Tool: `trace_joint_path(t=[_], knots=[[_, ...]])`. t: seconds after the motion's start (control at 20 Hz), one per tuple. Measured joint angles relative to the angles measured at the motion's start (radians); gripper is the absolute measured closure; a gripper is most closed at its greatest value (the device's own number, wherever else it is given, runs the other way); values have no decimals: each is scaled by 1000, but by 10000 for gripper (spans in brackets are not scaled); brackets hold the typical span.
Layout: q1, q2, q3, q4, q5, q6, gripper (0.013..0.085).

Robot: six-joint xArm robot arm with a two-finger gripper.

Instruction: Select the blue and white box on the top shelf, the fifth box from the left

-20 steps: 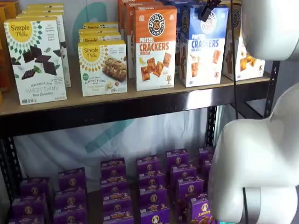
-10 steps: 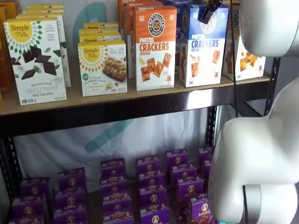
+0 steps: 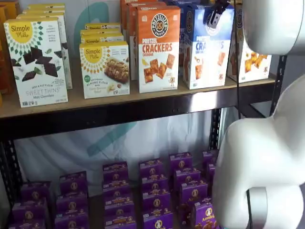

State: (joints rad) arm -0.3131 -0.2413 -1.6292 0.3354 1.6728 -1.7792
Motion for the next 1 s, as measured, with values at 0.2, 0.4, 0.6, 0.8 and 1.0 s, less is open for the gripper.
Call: trace_joint_path(t=[0.2,0.4,0.6,0.8,1.0], knots=[[18,-3,1,-26,20,11,130],[28,-14,18,-35,14,16,130],[28,-20,26,-29,12,18,130],[27,-22,26,-31,14,17,210],[24,-23,26,-28,16,15,290]])
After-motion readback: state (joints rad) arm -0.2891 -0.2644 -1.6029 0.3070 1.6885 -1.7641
